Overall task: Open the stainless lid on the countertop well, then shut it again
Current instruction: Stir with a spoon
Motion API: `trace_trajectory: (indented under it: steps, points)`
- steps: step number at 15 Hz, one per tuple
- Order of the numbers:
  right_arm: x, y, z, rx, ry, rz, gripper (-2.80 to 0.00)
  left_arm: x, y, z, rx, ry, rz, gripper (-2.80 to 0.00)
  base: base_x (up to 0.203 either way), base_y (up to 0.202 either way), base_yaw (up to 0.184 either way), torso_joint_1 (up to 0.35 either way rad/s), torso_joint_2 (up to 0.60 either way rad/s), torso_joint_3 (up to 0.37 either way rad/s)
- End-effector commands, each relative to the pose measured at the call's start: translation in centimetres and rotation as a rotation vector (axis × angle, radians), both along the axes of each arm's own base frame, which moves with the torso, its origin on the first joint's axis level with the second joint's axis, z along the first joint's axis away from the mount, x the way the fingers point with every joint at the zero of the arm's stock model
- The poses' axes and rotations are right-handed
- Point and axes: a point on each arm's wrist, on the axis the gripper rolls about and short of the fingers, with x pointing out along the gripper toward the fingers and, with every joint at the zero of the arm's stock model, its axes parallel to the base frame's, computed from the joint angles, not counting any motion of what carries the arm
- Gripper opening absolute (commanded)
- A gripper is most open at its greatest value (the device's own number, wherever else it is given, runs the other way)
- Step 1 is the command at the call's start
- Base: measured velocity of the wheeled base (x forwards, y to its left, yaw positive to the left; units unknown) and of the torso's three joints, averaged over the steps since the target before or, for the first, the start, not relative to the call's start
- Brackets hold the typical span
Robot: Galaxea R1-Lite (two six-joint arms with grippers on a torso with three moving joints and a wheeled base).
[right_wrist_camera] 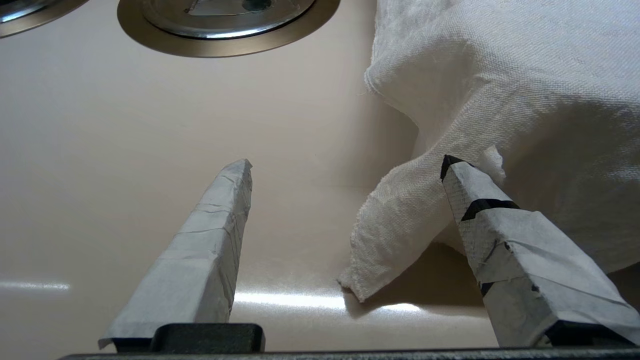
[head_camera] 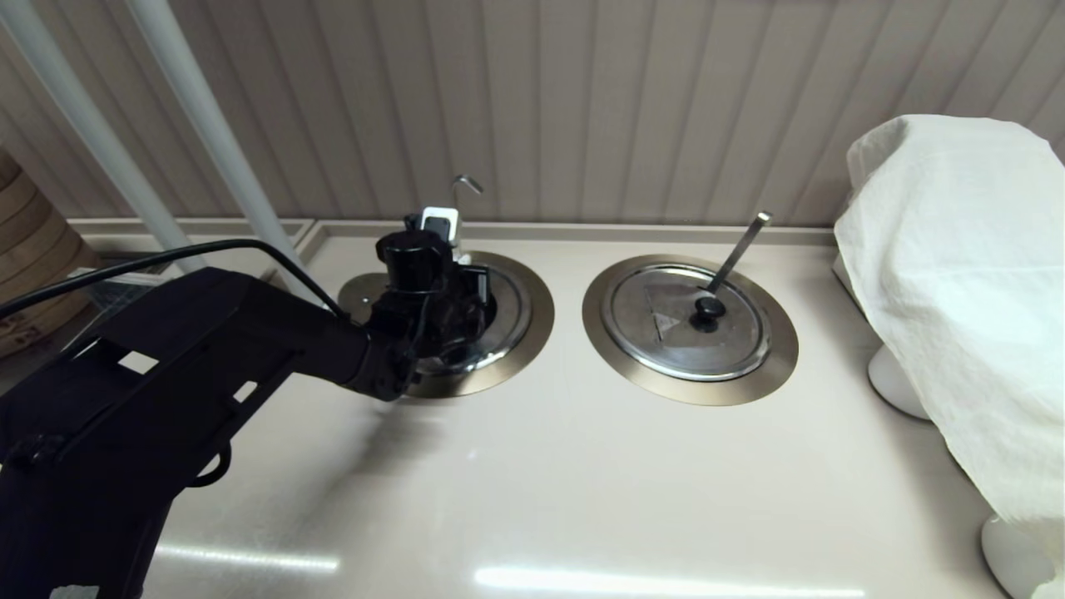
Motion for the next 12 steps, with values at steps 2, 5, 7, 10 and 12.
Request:
trace_trajectory:
  steps: [2,5,7,10,12]
  points:
    - [0.01,0.00,0.00,0.000,0.001,0.001,0.00,0.21,-0.12,-0.59,0.003,0.007,0.001,-2.80,0.000,0.000,0.000,0.000,0.00,0.000]
    - [0.00,0.00,0.00,0.000,0.000,0.001,0.00,0.22,-0.12,-0.55,0.002,0.004,0.001,-2.80,0.000,0.000,0.000,0.000,0.00,0.000]
    - [0.00,0.00,0.00,0.000,0.000,0.000,0.00,0.22,-0.20,-0.55,0.002,0.004,0.000,-2.80,0.000,0.000,0.000,0.000,0.00,0.000]
    - [0.00,0.00,0.00,0.000,0.000,0.000,0.00,0.24,-0.21,-0.64,0.003,0.007,0.000,-2.80,0.000,0.000,0.000,0.000,0.00,0.000]
    - [0.00,0.00,0.00,0.000,0.000,0.001,0.00,0.24,-0.21,-0.64,0.003,0.007,0.000,-2.80,0.000,0.000,0.000,0.000,0.00,0.000]
